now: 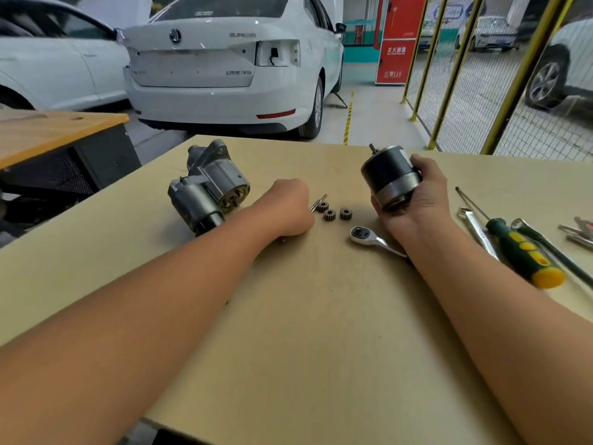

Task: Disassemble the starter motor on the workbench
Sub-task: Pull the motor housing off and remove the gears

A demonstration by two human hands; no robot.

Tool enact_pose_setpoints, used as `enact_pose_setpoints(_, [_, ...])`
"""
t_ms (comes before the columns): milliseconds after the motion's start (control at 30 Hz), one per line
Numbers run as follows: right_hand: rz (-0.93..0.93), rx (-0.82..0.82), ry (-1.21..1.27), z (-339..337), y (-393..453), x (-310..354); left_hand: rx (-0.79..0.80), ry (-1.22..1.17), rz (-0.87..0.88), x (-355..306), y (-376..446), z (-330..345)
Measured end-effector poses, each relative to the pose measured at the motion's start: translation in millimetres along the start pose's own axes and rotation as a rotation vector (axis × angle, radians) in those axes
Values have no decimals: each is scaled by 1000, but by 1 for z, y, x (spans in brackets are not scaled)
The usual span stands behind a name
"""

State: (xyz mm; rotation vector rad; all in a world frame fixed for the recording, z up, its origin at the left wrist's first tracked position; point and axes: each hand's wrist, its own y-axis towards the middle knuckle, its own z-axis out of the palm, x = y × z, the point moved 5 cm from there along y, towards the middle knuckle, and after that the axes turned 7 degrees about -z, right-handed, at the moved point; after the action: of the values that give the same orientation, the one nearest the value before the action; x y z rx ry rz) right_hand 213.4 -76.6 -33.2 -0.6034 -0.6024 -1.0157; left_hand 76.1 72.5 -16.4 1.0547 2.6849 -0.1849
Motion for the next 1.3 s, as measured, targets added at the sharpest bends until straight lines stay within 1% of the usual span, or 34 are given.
enact_pose_setpoints(133, [1,-4,-13,0,0,0,27,-3,-20,10,-28,-4])
enact_pose_setpoints(200, [2,-3,-20,1,0,-1,-14,-7,-28,19,-49,-12])
enact_pose_setpoints(233, [0,-1,-25,1,-1,-1,-67,36,-39,26,-64,-17])
enact_pose_setpoints(300, [1,7,-34,1,-2,0,-213,237,-109,46,-98,-23])
enact_pose_setpoints(333, [0,9,-37,0,-3,0,-240,332,-156,57,-114,-23])
enact_pose_setpoints(367, [-4,11,-42,0,-3,0,-218,372,-201,66,-128,-20])
enact_pose_setpoints(400, [-9,14,-49,0,-4,0,-178,364,-228,73,-138,-16])
enact_pose_setpoints(467, [-14,20,-65,2,-6,0,-133,249,-215,77,-141,-9])
enact_pose_setpoints(533, [-18,23,-72,3,-9,0,-116,116,-158,67,-133,-7])
enact_pose_setpoints(633, [-18,26,-75,2,-11,2,-117,48,-86,50,-116,-7])
enact_pose_setpoints(767, [-9,38,-68,3,-8,1,-105,-20,-72,44,-89,-4])
enact_pose_setpoints(900, [-1,42,-93,4,-2,-1,-70,-142,-26,36,-57,-5])
enact_pose_setpoints(1100, [-8,76,-139,4,6,-6,41,-355,-35,18,-12,-4])
enact_pose_setpoints(1133, [-15,73,-155,4,8,-7,16,-377,-35,17,-7,-4])
enact_pose_setpoints(1233, [-32,93,-199,7,8,-10,-159,-504,-9,22,-3,-6])
enact_pose_setpoints(1300, [-47,100,-227,7,5,-12,-220,-587,35,27,-5,-4])
